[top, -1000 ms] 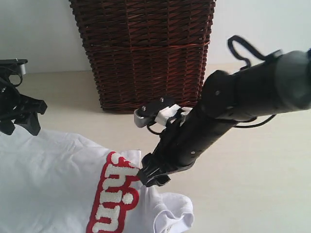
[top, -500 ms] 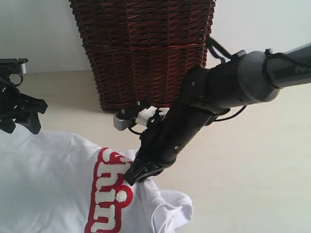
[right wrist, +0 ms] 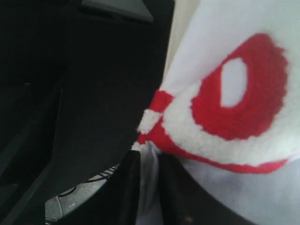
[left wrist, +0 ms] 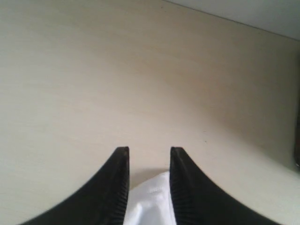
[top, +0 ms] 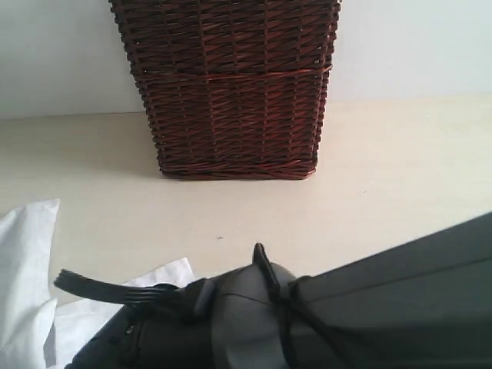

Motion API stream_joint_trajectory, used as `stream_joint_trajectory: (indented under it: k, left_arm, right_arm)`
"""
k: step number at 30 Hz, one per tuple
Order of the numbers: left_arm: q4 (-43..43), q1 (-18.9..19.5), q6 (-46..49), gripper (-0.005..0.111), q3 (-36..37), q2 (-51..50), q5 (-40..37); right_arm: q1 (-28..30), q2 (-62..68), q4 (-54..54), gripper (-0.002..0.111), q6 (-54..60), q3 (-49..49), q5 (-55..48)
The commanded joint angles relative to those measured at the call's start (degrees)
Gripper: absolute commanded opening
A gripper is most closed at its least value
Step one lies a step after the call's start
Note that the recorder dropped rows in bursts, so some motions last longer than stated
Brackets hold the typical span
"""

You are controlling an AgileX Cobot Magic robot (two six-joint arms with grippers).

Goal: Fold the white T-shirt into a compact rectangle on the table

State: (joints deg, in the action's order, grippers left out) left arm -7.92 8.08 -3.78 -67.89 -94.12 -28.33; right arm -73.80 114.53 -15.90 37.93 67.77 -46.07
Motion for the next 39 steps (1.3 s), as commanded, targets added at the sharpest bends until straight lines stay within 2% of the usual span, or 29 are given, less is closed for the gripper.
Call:
stream_joint_trajectory:
  k: [1, 3, 10, 11, 15, 16, 18, 20, 23, 25, 27, 30, 33, 36, 39]
  left_arm:
    - [-1.5, 0.0, 0.5, 0.03, 0.2, 0.1, 1.2]
    - [-1.6, 0.0, 0.6, 0.03, 0.2, 0.1, 1.1]
    - [-2.0, 0.0, 1.9, 0.03, 0.2, 0.1, 1.3]
    - [-2.0, 0.0, 1.9, 0.03, 0.2, 0.1, 1.3]
    - [-2.5, 0.0, 1.9, 0.03, 0.2, 0.1, 0.5]
    - [-2.9, -0.1, 2.3, 0.03, 0.2, 0.1, 0.0]
    - [-3.1, -0.1, 2.7, 0.03, 0.4, 0.1, -0.7]
    - [-4.1, -0.1, 3.8, 0.03, 0.4, 0.1, -1.0]
    - [-5.5, -0.1, 5.1, 0.03, 1.0, 0.1, -1.1]
    - [-6.6, -0.1, 6.5, 0.03, 1.3, 0.1, -0.3]
    - [-6.7, -0.1, 6.6, 0.03, 1.3, 0.1, 0.3]
    - [-6.7, -0.1, 6.6, 0.03, 1.3, 0.0, 1.3]
    - [-6.7, -0.1, 6.8, 0.03, 1.3, -0.6, 1.7]
    - [-6.7, -0.1, 6.8, 0.03, 1.3, -1.6, 1.5]
    - [-6.7, -0.1, 6.8, 0.03, 1.3, -1.9, 0.9]
  right_arm:
    - [-0.2, -2.5, 5.1, 0.048, -5.2, 0.0, -0.6]
    - [-0.2, -5.9, 8.7, 0.057, -9.2, 0.0, -0.8]
    - [-0.2, -18.5, 17.4, 0.058, -22.3, 0.0, -2.7]
    - [-0.2, -19.5, 20.8, 0.058, -25.8, 0.0, -1.6]
    - [2.4, -19.8, 43.7, 0.055, -53.5, 0.0, 2.3]
    - [4.3, -18.7, 47.1, 0.052, -58.7, 0.0, 2.3]
    - [8.5, -15.7, 46.8, 0.046, -63.1, 0.0, 4.5]
    - [12.6, -12.2, 39.7, 0.04, -60.4, 0.0, 7.3]
    - [15.3, -7.1, 26.7, 0.034, -49.1, 0.0, 7.8]
    - [15.3, -4.6, 20.8, 0.036, -42.2, 0.0, 7.1]
    - [15.2, -3.6, 17.2, 0.043, -37.2, 0.0, 6.7]
    - [15.2, -3.3, 13.8, 0.054, -33.3, 0.0, 6.5]
    - [15.2, -2.8, 14.5, 0.055, -33.9, 0.0, 9.2]
    - [15.2, -0.7, 14.9, 0.051, -35.1, 0.0, 10.9]
    - [15.2, 1.9, 14.9, 0.037, -35.1, 0.0, 11.6]
